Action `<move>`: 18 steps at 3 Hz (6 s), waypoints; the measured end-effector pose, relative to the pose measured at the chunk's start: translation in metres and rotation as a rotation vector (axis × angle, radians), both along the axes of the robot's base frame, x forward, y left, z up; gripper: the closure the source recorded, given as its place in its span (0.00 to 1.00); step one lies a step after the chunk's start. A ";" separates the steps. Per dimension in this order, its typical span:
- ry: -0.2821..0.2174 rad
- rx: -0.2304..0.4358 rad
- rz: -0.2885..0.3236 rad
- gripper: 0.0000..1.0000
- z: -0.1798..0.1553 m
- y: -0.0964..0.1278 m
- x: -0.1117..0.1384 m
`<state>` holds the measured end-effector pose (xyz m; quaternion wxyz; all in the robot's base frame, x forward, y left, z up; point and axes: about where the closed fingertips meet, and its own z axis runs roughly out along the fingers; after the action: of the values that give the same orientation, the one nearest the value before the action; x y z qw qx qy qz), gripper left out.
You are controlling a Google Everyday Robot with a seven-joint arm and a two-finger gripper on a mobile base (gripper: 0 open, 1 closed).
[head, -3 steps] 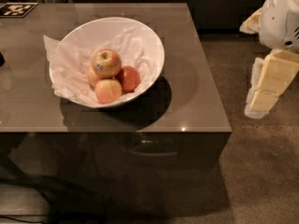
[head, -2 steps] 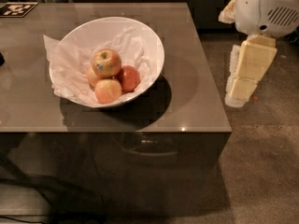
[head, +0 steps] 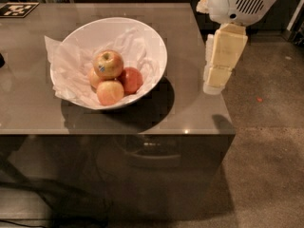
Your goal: Pick apple from white bowl
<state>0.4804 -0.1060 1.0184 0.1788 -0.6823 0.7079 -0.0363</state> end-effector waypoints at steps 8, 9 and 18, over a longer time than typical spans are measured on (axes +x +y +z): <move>0.120 0.193 0.454 0.00 -0.062 0.208 0.096; 0.107 0.208 0.426 0.00 -0.088 0.196 0.106; 0.096 0.250 0.463 1.00 -0.084 0.215 0.112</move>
Offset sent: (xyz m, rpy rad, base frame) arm 0.0812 0.1458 0.0013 0.0540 0.0337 0.3660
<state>0.5923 0.1091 0.9341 0.2313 -0.7996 0.5397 0.1258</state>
